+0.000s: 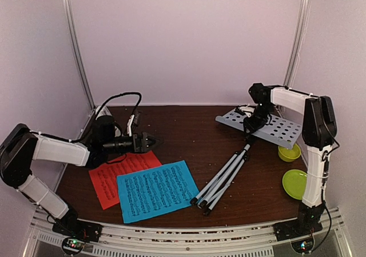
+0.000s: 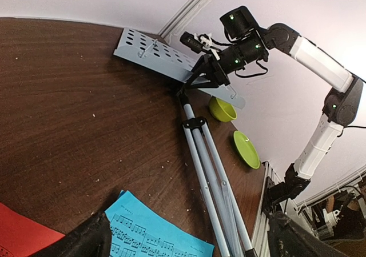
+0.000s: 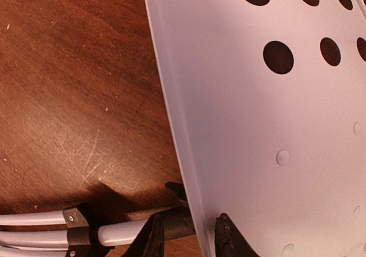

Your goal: Set up the instrument practice props

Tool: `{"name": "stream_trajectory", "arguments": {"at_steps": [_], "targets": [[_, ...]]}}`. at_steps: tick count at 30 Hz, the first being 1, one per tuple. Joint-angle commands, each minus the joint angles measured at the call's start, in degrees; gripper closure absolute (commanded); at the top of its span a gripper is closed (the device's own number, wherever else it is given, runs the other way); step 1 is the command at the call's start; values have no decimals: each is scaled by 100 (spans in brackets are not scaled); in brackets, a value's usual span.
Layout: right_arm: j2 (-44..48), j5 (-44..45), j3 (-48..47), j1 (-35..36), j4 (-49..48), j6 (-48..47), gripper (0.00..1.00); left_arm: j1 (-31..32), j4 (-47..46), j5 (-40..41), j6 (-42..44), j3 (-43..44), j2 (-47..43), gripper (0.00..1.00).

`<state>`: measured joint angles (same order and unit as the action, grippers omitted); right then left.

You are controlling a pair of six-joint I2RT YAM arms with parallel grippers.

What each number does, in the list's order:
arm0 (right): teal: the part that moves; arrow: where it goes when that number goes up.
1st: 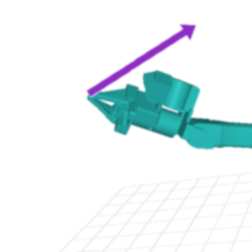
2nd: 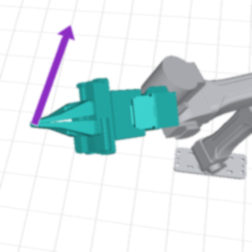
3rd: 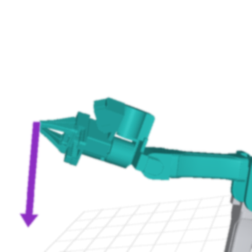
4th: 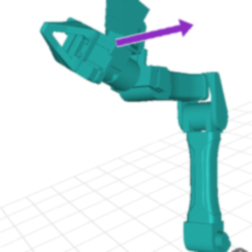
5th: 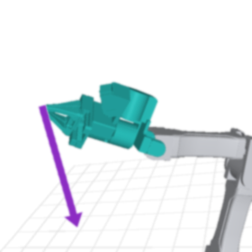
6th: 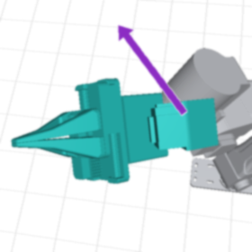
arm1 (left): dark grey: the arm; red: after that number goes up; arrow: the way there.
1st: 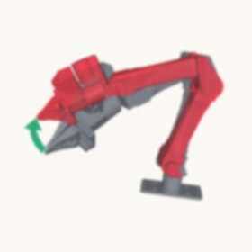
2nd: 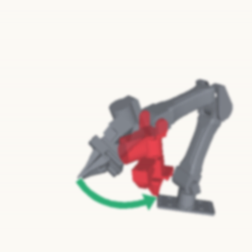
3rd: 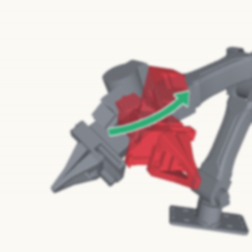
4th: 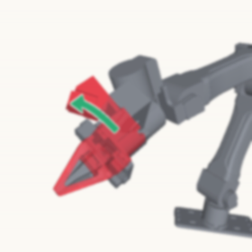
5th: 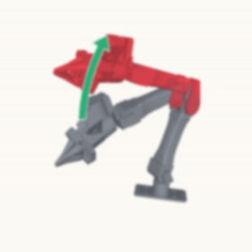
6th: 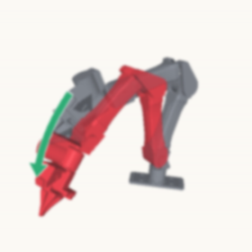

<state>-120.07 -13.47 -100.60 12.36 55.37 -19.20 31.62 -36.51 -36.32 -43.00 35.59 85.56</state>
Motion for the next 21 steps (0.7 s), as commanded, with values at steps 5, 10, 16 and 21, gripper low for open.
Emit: {"name": "stream_trajectory", "arguments": {"at_steps": [5, 10, 16, 21], "targets": [[211, 383, 185, -52, 22, 128, 97, 32, -531, -142, -86, 112, 82, 2], [378, 606, 276, -36, -157, 73, 100, 37, -553, -168, -125, 160, 134, 2], [932, 1154, 498, 146, -494, -14, 100, 38, -660, -161, -236, 211, 177, 2], [1524, 1502, 510, 397, -629, -50, 100, 34, -524, -115, -190, 260, 109, 2]]}}
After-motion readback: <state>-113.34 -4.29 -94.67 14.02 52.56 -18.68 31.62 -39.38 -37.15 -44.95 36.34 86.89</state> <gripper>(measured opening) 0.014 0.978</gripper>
